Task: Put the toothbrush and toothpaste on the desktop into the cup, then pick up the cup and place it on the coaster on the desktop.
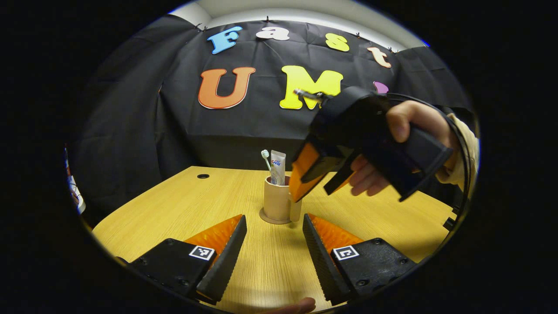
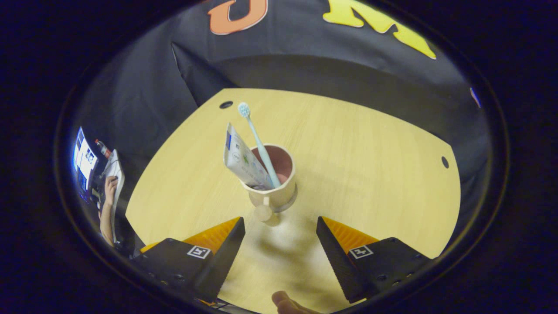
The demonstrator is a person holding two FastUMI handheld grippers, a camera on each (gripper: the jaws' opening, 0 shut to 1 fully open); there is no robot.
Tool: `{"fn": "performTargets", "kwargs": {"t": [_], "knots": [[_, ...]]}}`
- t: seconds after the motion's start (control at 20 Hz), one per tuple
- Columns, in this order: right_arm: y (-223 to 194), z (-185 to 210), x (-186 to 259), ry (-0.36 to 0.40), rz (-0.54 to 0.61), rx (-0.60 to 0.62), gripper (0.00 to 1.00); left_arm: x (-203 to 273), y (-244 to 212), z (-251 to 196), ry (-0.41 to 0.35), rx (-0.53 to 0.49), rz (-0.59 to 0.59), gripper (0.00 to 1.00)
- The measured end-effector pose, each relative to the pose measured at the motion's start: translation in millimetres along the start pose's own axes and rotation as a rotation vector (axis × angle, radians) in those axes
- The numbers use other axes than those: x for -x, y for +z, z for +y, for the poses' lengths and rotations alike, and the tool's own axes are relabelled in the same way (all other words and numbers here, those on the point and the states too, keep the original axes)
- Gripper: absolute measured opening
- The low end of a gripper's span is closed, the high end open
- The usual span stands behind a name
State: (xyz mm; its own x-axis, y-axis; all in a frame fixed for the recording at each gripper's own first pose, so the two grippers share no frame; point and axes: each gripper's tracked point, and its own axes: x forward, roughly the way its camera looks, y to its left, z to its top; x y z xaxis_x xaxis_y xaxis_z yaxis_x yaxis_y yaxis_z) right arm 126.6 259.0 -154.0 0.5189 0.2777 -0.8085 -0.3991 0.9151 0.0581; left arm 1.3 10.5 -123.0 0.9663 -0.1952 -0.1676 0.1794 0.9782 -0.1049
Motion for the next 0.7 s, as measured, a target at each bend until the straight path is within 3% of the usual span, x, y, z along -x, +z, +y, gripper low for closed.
{"fn": "performTargets", "kwargs": {"t": [0.15, 0.35, 0.7], "knots": [[-16, -16, 41, 0.015, -0.105, -0.029, 0.98, 1, 2, 2, 0.041, -0.001, -0.001, 0.84], [-49, -56, 93, -0.065, -0.255, -0.030, 0.97, 6, 22, -9, 0.062, -0.015, -0.047, 0.97], [-116, -102, 154, -0.171, -0.493, -0.096, 0.97, 43, 25, -41, 0.069, -0.022, -0.078, 0.97]]}}
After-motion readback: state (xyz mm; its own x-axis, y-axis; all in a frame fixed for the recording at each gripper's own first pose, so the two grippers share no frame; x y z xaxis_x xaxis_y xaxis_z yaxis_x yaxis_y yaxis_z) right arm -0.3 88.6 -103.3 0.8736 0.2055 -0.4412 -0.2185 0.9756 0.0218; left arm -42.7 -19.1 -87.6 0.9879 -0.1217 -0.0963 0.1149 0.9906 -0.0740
